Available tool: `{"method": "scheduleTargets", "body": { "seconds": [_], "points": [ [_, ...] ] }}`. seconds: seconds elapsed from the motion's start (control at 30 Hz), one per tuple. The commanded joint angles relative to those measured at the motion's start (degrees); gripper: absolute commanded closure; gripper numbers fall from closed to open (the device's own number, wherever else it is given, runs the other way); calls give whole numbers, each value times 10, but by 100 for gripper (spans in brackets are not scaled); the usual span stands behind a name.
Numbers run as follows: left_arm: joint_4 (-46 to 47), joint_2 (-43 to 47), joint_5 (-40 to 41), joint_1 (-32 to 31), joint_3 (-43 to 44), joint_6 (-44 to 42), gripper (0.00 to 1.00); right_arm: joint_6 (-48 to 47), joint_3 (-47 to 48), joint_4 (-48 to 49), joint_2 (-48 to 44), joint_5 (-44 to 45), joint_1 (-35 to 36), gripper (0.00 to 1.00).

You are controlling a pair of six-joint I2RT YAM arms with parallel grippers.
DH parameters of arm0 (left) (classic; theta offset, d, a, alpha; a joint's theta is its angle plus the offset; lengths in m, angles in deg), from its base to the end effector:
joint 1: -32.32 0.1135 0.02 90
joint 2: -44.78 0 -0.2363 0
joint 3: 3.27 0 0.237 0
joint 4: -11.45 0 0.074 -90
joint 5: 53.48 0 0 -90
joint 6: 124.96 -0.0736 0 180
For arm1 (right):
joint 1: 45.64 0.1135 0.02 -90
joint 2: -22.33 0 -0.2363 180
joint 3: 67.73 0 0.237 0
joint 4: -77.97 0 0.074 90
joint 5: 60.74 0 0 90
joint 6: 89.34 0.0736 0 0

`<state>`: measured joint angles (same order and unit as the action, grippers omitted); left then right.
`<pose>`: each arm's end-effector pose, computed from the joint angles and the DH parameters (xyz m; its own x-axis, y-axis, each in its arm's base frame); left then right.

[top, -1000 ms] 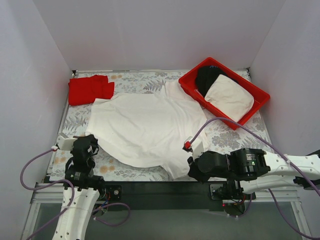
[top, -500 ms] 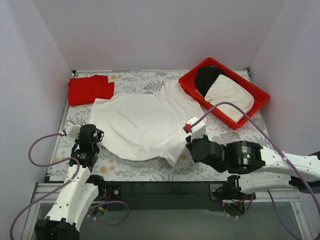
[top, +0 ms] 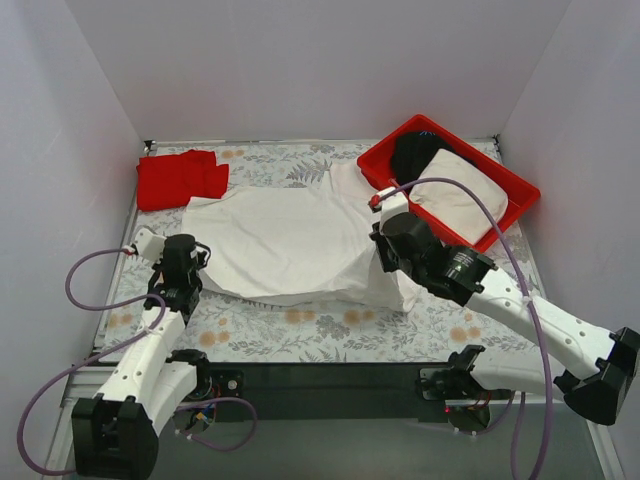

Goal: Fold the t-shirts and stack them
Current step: Fold the tshirt

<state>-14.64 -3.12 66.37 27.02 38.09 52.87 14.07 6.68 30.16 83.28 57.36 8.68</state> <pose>0.2156 0.0168 0.1875 0.3167 -0.8998 -0.3001 -0.5493 0.0839 -0.8314 0.1742 0.1832 0.2969 -0.4337 -0.2533 -0.8647 -0.4001 0.9140 -0.0670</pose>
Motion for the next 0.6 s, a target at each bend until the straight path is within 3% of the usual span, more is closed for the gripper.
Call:
{"method": "scheduleTargets", "body": {
  "seconds": [0.0,0.33,0.57],
  "points": [
    [30,-13,9,14,22,-23,100,-43,-9,69,22,-68,-50,99],
    [66,-93,-36,75,35,-61,100,-72,-16,131,135,-142,-155,99],
    [94,-180,-72,96,59,-92,100,-77,1,141,203,-139,-200,99]
  ]
}}
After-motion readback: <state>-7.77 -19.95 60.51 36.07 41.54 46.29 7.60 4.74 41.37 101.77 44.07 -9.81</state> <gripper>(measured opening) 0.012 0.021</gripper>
